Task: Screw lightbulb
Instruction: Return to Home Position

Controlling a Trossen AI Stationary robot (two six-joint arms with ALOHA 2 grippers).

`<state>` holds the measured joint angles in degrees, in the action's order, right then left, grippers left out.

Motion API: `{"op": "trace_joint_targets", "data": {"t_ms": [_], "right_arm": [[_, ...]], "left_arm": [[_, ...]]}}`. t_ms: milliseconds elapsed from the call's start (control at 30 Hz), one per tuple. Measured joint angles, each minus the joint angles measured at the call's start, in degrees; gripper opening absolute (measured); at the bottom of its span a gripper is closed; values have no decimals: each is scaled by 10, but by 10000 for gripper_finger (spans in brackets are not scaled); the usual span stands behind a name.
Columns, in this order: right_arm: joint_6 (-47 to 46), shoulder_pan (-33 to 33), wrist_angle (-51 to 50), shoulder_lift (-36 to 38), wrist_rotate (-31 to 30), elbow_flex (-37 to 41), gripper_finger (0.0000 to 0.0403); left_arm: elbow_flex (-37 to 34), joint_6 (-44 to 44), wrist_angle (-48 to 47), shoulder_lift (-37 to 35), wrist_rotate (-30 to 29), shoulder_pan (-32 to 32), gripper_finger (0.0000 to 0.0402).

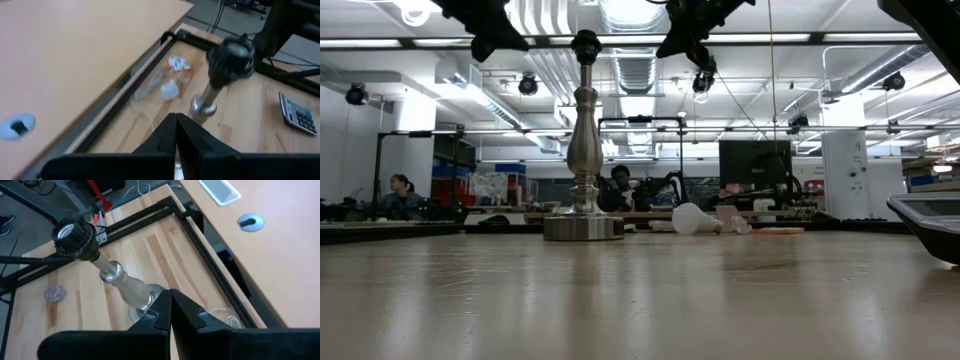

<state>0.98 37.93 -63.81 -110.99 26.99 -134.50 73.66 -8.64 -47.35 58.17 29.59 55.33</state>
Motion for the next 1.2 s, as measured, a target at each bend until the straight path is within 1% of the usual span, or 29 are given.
{"op": "trace_joint_targets", "data": {"t_ms": [200, 233, 300, 400, 467, 567, 733, 800, 867, 967, 1033, 1100, 1200], "right_arm": [[-18, -1, 0, 1, 0, 0, 0], [-19, -3, 0, 1, 1, 0, 0], [-19, -7, 4, 1, 2, 0, 0], [-29, -16, 35, 3, 4, 0, 0], [-28, -20, 67, 16, 12, 0, 0], [-26, -21, 112, 51, 19, -1, 0], [2, -16, 118, 106, 14, 0, 0], [2, -14, 119, 125, 14, 0, 0], [5, -7, 119, 145, 15, 5, 0], [12, 4, 131, 180, 15, 32, 0], [5, 8, 150, 207, 14, 66, 0], [-2, 11, 179, 241, 12, 110, 0], [-17, 14, 238, 304, 0, 203, 0]], "left_arm": [[-76, 38, 11, -21, 0, 0, 0], [-85, 47, 16, -23, 4, 0, 0], [-94, 68, 36, -24, 29, 0, 0], [-96, 88, 86, -24, 72, 0, 0], [-91, 98, 120, -28, 89, 0, 0], [-66, 93, 128, -42, 103, 0, 0], [-27, 53, 128, -85, 106, 0, 0], [-20, 51, 130, -106, 115, 0, 0], [-24, 68, 137, -128, 128, 0, 0], [-51, 100, 151, -166, 134, 0, 0], [-77, 126, 172, -195, 134, 0, 0], [-105, 161, 203, -221, 134, 0, 0], [-149, 204, 282, -256, 134, 0, 0]]}}
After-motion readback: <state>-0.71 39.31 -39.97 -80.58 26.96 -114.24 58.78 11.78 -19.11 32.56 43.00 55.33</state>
